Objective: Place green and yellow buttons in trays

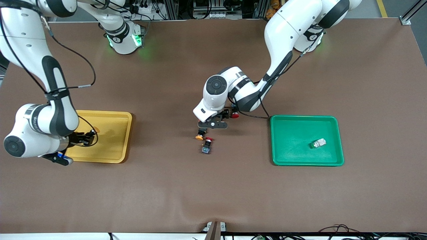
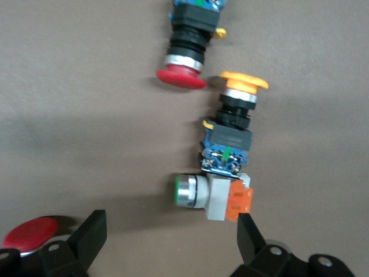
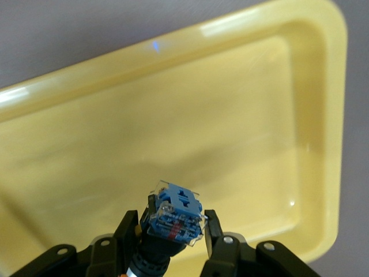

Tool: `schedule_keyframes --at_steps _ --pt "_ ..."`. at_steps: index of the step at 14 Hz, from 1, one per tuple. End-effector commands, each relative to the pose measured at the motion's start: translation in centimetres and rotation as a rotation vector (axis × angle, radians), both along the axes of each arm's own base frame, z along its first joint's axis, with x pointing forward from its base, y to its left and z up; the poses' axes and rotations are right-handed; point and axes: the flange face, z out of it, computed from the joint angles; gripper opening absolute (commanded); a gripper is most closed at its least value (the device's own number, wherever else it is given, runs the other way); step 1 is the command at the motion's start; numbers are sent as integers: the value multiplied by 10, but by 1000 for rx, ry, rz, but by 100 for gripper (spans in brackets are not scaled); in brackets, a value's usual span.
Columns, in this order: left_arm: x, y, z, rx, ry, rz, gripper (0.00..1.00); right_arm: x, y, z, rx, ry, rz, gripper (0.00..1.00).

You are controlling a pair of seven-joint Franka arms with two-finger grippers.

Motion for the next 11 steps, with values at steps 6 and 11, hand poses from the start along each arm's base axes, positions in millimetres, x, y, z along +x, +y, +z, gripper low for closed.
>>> schedule_keyframes --at_steps 6,11 --pt "-11 -26 -15 -50 -41 -11 100 -3 -44 -32 38 -52 106 99" --pt "-10 -30 -35 -55 -49 15 100 3 -34 -18 32 -56 59 100"
